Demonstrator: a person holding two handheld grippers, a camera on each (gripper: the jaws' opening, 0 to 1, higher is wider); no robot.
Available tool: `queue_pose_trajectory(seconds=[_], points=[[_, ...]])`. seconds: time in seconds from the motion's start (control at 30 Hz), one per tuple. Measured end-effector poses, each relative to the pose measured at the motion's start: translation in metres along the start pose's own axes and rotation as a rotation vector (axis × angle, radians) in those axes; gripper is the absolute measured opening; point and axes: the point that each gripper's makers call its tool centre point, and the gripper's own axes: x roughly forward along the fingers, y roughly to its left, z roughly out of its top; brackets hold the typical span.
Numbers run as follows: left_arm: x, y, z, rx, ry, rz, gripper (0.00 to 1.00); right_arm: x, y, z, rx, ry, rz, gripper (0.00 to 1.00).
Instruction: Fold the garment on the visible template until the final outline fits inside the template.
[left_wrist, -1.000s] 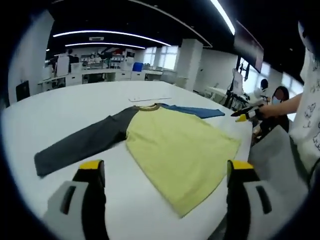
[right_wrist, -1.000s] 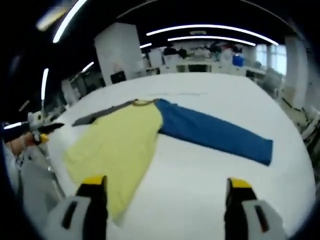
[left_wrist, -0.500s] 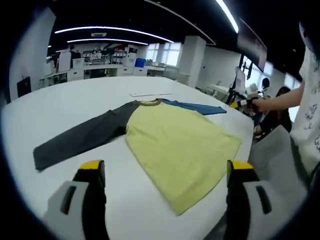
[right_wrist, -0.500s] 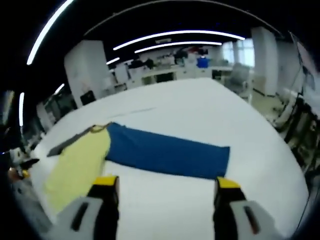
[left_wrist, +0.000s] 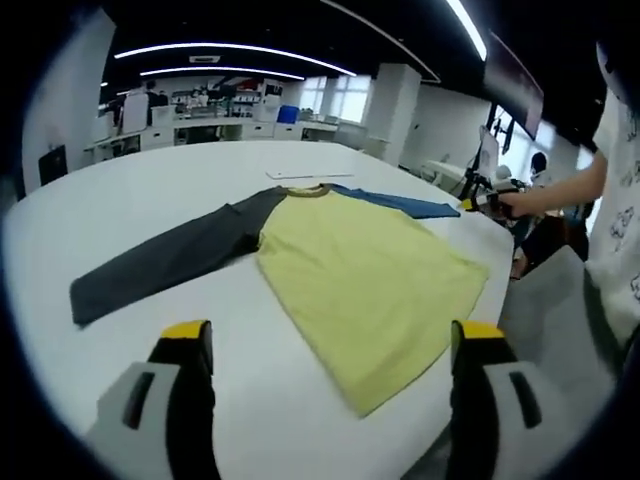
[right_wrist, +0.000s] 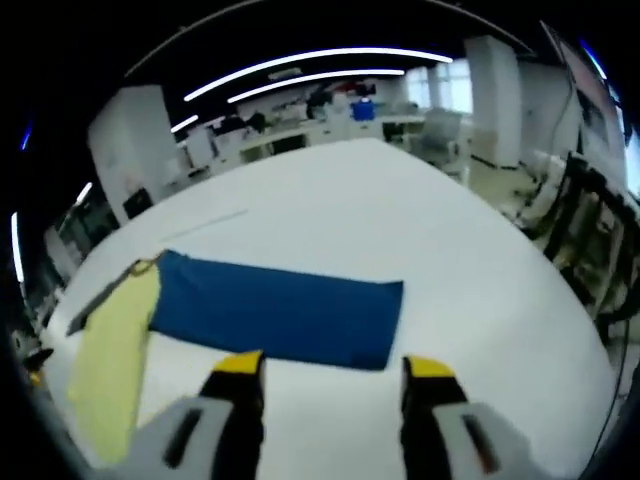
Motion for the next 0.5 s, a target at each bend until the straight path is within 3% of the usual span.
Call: queue_pose_trajectory(seconds=[0.3,0.5], points=[[0.000,0.000,-0.011,-0.012,0.033,0.008,0.93,0.012,-0.021,-0.002,0.059,0.015,-0.036,0.32],[0.002,-0.005,-0.013,-0.024,0.036,0.002,0.90,0.009,-0.020,-0.006,0.063,0.022,-0.065,0.19]])
